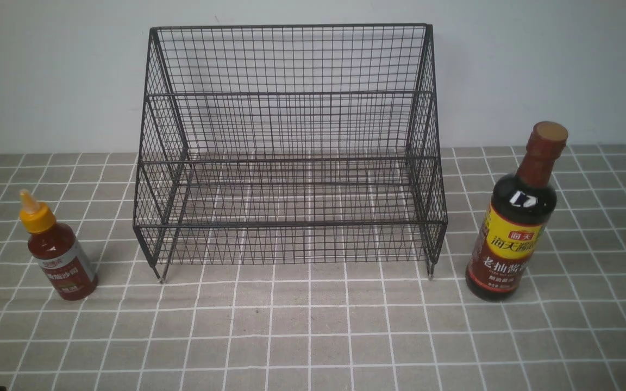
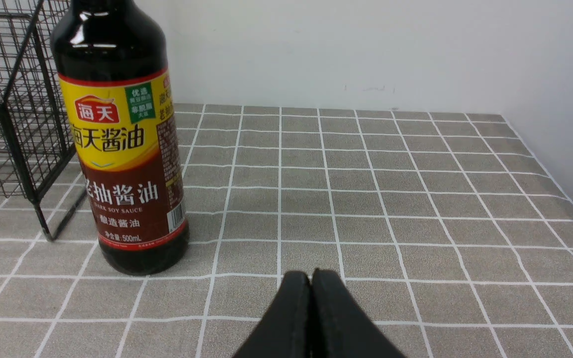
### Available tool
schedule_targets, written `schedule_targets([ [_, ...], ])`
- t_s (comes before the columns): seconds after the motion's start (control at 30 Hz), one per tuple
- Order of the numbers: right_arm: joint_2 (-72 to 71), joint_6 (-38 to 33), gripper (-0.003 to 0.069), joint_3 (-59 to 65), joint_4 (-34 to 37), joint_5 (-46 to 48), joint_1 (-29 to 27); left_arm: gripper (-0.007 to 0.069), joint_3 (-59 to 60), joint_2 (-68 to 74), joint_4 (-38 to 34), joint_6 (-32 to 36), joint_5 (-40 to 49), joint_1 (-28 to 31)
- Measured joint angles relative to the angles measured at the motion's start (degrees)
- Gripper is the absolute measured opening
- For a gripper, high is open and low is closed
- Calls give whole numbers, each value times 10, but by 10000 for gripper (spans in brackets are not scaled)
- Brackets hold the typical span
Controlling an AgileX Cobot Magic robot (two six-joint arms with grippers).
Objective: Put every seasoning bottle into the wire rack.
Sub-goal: Use the left arm to grab the condiment bottle closest to it
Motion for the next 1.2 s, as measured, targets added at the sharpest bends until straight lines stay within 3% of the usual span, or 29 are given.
schedule_targets([
  [0.87, 0, 0, -17, 0, 0, 0, 0, 7, 0, 0, 0, 0, -6, 0],
  [1.0, 0, 0, -17, 0, 0, 0, 0, 7, 2, 0, -40, -14, -84, 0],
  [1.2, 0, 0, -17, 0, 0, 0, 0, 7, 2, 0, -134, -51, -274, 0],
])
